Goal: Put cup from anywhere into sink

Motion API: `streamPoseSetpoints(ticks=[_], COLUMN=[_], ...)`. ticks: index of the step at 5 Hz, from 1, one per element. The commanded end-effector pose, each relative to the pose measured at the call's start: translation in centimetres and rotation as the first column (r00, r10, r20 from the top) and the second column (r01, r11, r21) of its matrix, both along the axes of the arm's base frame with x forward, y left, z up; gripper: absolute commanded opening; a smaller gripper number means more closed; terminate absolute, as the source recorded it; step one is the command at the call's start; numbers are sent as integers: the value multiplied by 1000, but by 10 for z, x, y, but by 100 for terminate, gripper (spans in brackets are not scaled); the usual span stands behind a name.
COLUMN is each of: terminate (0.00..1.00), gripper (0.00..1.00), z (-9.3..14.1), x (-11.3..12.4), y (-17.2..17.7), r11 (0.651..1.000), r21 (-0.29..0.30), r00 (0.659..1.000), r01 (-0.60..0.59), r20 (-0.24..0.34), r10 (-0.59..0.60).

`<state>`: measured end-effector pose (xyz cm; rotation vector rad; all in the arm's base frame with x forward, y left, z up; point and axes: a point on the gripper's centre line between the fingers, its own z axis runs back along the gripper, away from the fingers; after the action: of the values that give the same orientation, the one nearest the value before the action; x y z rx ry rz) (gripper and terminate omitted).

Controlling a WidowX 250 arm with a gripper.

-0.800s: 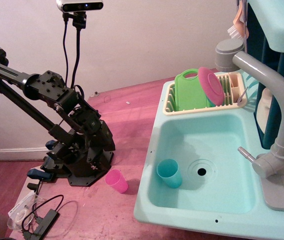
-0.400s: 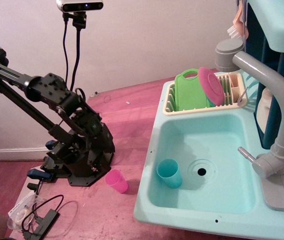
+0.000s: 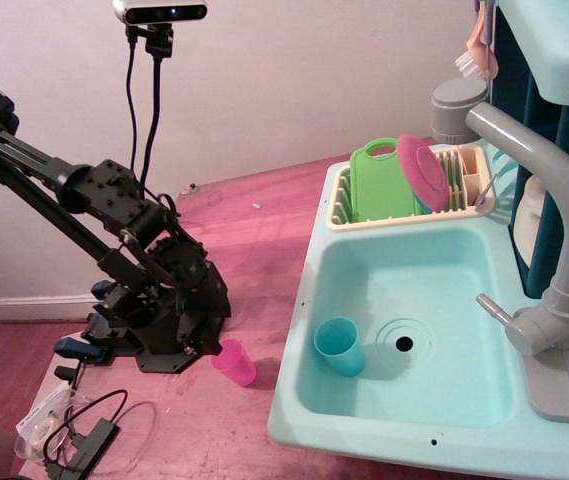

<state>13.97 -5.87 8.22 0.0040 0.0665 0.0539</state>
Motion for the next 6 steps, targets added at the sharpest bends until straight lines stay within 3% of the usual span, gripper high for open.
streamPoseSetpoints(ticks=[1,4,5,6], terminate=[0,0,0,0], gripper=[100,100,0,0], z=[-11,-44,-43,-43], x=[5,6,3,5], y=[-9,-25,-27,-29], r11=[998,990,993,993], r21=[-31,-105,-94,-91], r00=[998,996,997,996], r01=[55,91,71,78], r20=[-11,-10,-5,-34], r10=[-56,-93,-72,-81])
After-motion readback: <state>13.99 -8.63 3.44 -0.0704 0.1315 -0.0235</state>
